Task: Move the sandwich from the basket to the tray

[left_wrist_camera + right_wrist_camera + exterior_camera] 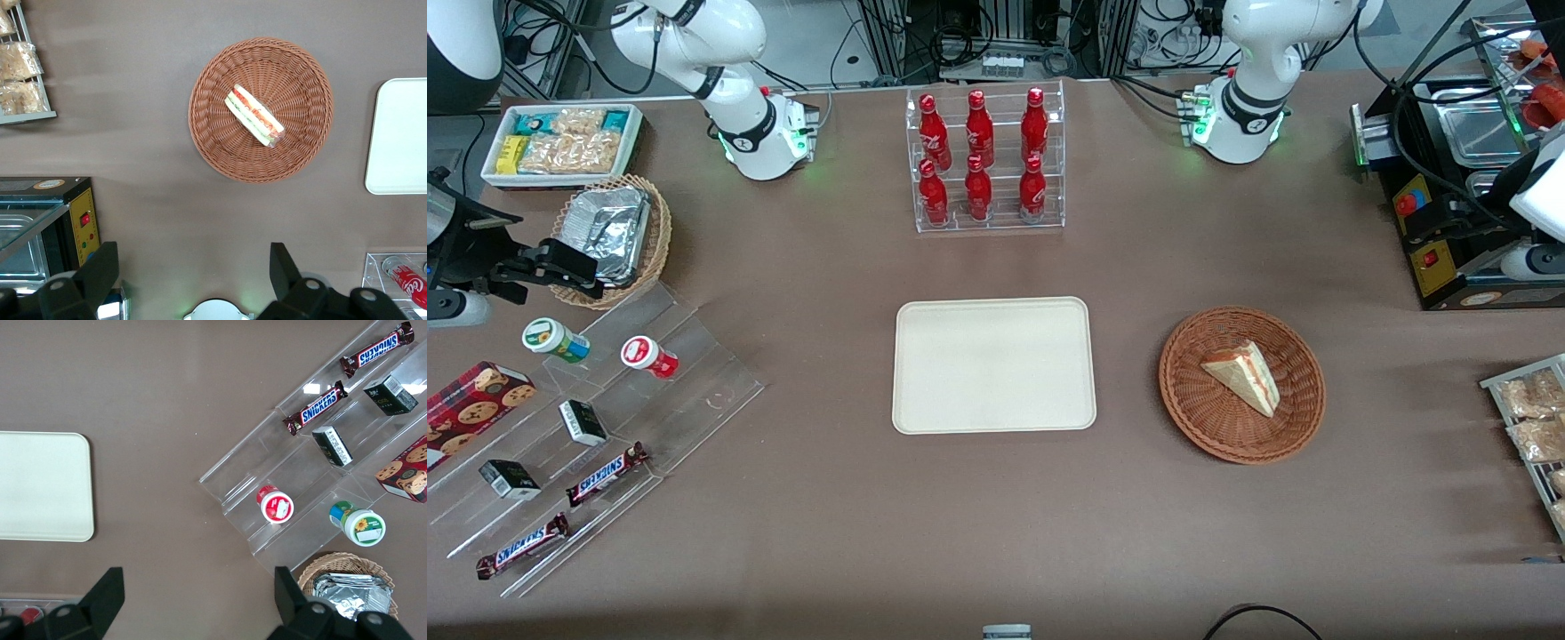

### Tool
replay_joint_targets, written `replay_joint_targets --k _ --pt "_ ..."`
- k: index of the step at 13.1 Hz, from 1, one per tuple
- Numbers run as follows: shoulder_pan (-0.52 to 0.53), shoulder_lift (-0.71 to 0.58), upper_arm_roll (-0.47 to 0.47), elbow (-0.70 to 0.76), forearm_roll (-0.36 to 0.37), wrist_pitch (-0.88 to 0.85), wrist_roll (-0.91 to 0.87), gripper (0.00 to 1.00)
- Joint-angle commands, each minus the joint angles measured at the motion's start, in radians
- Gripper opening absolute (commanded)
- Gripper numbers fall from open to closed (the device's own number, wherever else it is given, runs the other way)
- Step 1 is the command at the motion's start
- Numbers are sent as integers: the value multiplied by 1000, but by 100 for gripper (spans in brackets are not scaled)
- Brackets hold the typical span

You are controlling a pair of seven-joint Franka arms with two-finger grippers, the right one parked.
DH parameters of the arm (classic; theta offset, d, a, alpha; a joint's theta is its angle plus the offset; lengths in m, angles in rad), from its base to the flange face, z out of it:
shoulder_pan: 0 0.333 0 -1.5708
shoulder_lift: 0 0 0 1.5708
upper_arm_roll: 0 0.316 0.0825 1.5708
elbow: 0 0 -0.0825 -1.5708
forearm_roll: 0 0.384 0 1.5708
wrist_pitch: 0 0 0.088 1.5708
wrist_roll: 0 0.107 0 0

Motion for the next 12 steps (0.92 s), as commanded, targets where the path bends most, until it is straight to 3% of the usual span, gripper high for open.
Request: replay_joint_targets --k 1,5,12 --pt "-5 5 8 11 -15 -20 -4 100" --pt "-6 66 5 8 -5 -7 -21 100" --pt "-75 232 -12 7 39 121 -574 100"
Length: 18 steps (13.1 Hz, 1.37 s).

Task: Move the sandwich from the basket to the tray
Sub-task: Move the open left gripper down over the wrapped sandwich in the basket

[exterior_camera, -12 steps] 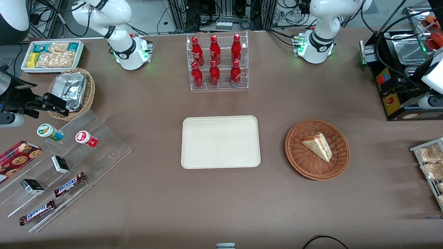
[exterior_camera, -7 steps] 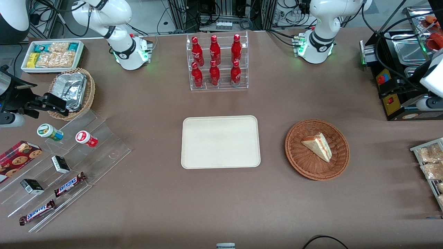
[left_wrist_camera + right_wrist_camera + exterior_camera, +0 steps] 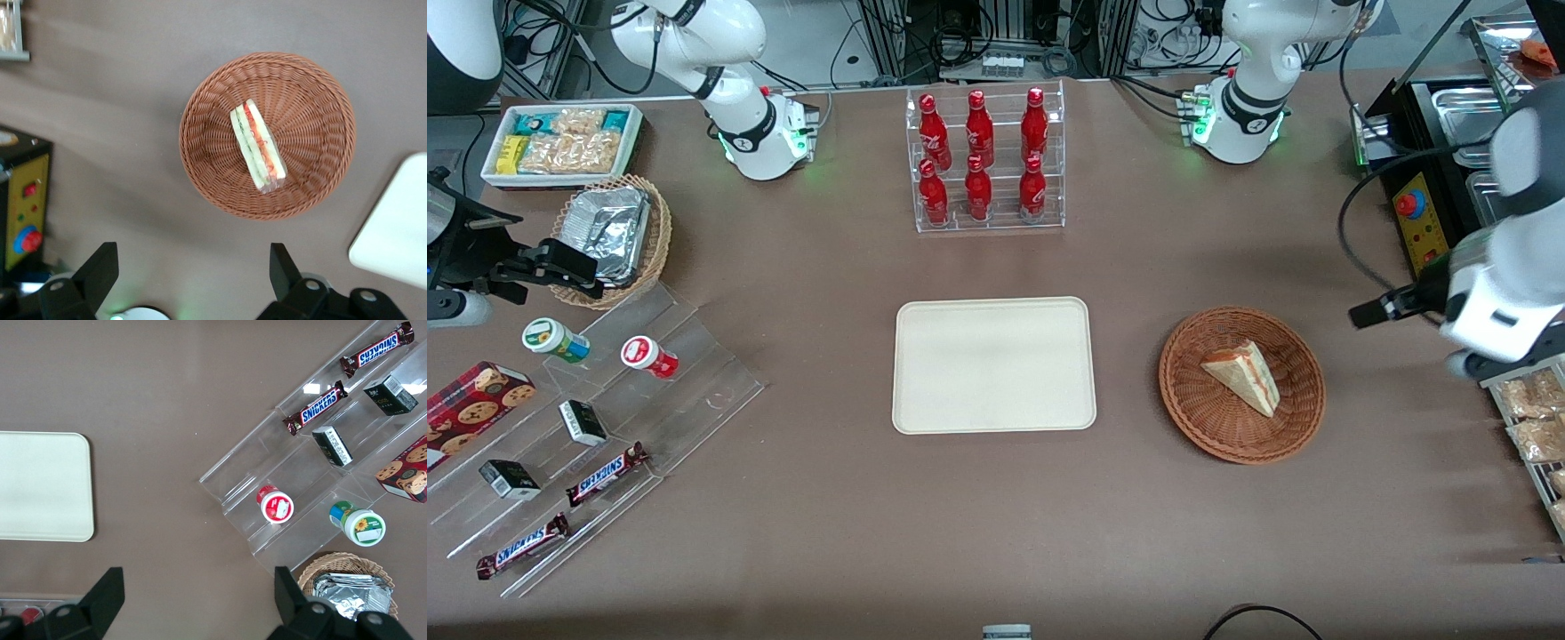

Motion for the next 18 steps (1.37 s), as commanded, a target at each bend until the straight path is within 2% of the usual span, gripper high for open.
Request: replay_joint_targets --k 1,5,9,14,18 --pt "-33 42 0 -6 23 51 -187 100" --pt "-56 33 -1 -182 9 295 -489 100" --pt "-78 -23 0 -417 9 574 -618 100" --pt "-106 -36 0 -622 13 826 -640 100" --pt "-115 -30 0 -681 16 871 -640 100"
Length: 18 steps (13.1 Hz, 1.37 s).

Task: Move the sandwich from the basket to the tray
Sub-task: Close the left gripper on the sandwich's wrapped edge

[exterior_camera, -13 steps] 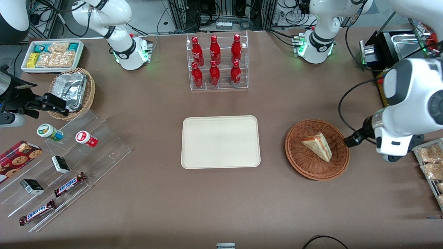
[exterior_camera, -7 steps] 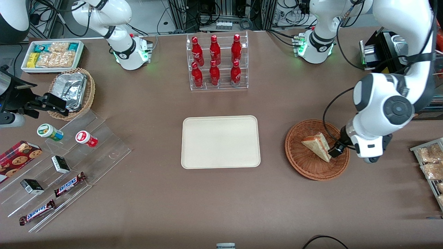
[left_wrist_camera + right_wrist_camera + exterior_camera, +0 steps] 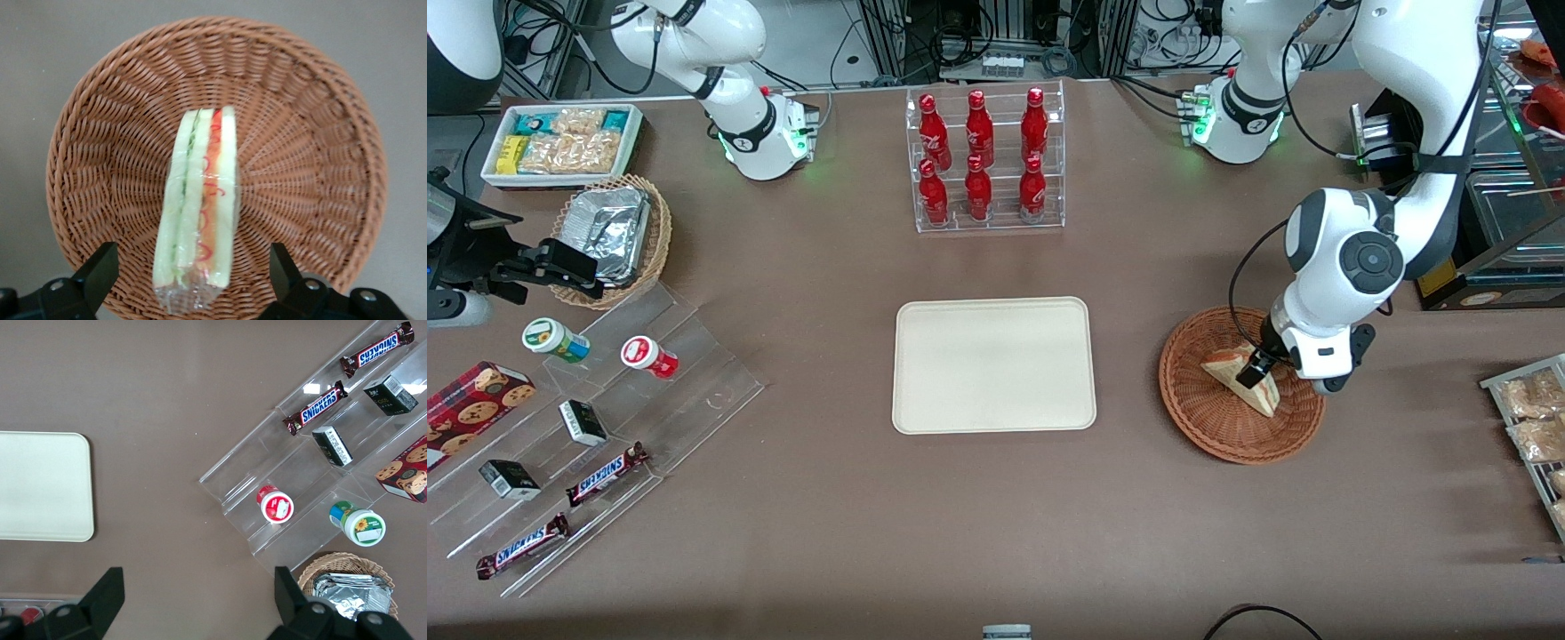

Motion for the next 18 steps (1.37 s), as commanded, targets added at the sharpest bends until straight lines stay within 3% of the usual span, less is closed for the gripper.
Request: replay_joint_targets --k 1,11,12,13,14,18 --pt "-15 -31 4 -44 12 16 -23 100" --pt "-15 27 4 -39 18 77 -23 100" --pt "-15 30 4 -36 16 82 -25 79" --pt "-15 39 4 -32 16 82 -23 28" --pt "-15 49 4 -21 18 82 -20 0" --pt "-15 58 4 37 12 65 -20 0"
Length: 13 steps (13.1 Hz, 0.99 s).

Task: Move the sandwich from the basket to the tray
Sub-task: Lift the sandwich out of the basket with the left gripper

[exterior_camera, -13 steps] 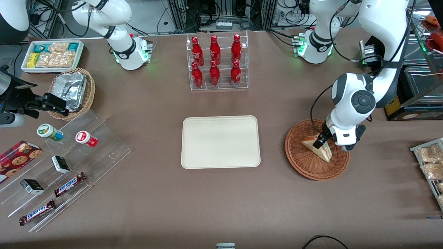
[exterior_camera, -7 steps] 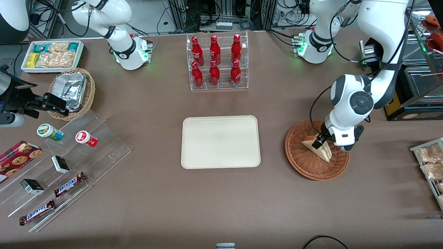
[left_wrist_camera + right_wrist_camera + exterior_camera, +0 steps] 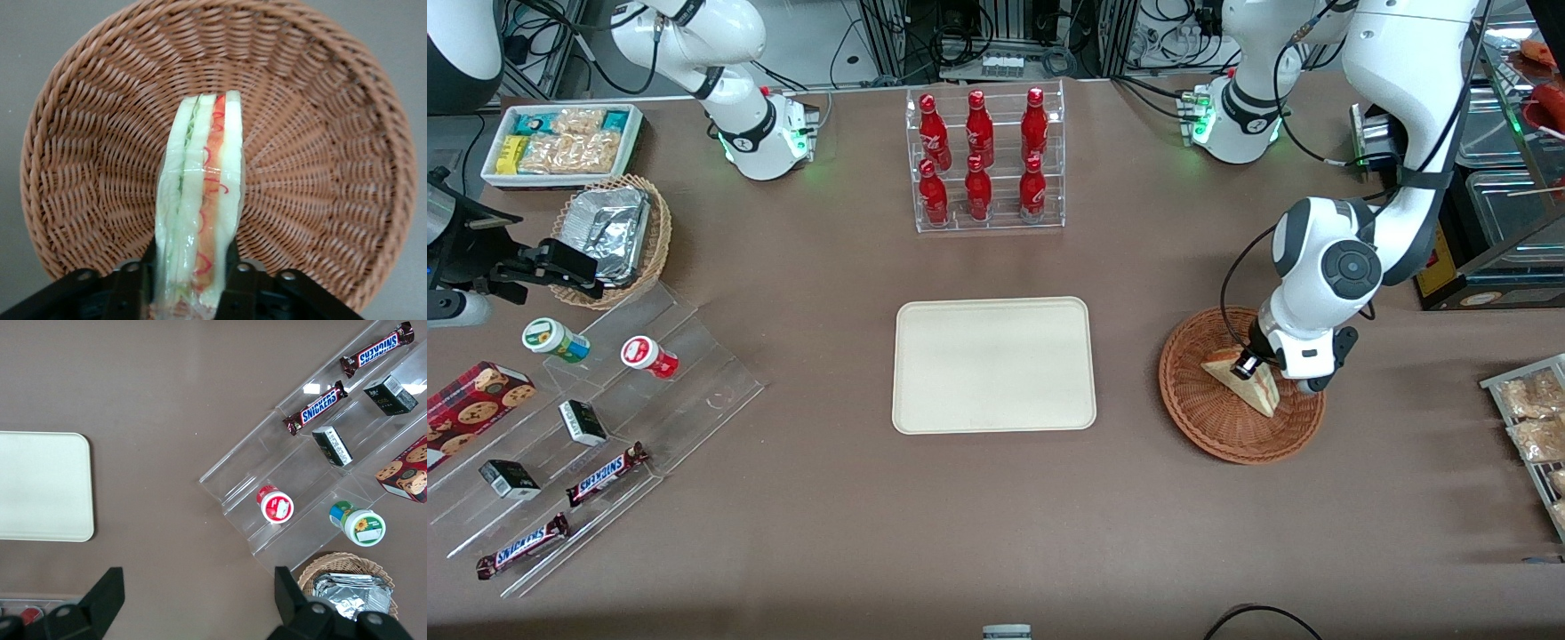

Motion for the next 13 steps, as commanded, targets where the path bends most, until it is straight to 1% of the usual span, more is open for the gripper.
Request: replay_joint_targets --k 1,2,5,7,9,10,12,13 --pt "-10 9 4 69 11 -39 -19 0" --pt "-10 7 4 117 14 -118 -9 0" --pt "-31 11 2 342 14 -442 1 0" --pt "-59 7 1 462 11 -572 8 0" --pt "-100 17 -5 566 1 -658 24 0" --pt "-126 20 -7 595 -13 -674 38 0" --pt "-165 21 -16 622 -36 -667 142 0" --pt "-194 35 -19 642 -38 -663 158 0"
